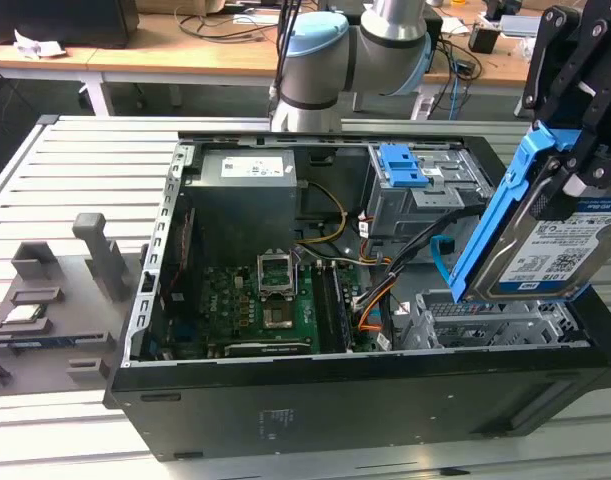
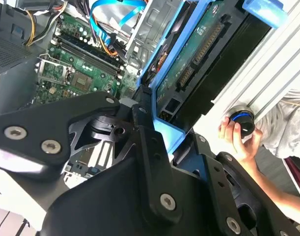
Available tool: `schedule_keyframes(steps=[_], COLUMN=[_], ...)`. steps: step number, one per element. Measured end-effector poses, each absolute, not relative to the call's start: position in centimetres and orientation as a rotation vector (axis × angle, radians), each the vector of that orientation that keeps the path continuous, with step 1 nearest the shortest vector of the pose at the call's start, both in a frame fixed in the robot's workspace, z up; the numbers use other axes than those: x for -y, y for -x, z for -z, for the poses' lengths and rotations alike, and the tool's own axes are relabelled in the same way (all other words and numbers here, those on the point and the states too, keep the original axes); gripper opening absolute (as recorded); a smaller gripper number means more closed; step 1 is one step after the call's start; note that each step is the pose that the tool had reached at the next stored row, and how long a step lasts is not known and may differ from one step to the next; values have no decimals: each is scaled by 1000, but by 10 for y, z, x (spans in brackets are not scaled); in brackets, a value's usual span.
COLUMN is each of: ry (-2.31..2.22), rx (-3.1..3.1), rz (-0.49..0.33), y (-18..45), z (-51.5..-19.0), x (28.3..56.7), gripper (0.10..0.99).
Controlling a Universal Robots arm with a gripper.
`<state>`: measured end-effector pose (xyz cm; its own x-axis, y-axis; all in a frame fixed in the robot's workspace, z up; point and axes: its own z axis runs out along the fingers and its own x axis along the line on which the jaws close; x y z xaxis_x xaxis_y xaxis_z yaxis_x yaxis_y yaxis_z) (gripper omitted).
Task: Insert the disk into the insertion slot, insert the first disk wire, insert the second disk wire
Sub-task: 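Insert the disk into the insertion slot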
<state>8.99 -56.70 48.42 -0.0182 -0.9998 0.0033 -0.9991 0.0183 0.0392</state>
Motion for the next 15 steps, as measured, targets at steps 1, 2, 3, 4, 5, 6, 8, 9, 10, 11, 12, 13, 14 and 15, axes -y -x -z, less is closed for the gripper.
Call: schedule_keyframes(steps=[1, 2, 3, 4, 5, 6, 8, 9, 10, 11, 12, 13, 14, 15], ry=[-2180, -2180, -2180, -2180, -2180, -2180, -2179, -2180, -2179, -2179, -2179, -2180, -2180, -2179], rx=[2220, 2220, 2220, 2220, 2220, 2220, 2220, 2219, 2219, 2219, 2219, 2219, 2220, 2220], rz=[40, 40, 40, 40, 40, 40, 39, 39, 39, 39, 39, 39, 39, 39], y=[-89, -88, -87, -87, -87, -87, -86, -86, -86, -86, -86, -86, -86, -86], z=[-483, -482, -481, -480, -479, -478, -475, -473, -472, -471, -470, -469, -469, -468], x=[567, 567, 567, 567, 567, 567, 566, 565, 564, 560, 555, 552, 552, 552], gripper=[369, 369, 369, 369, 369, 369, 369, 369, 369, 369, 369, 369, 369, 369])
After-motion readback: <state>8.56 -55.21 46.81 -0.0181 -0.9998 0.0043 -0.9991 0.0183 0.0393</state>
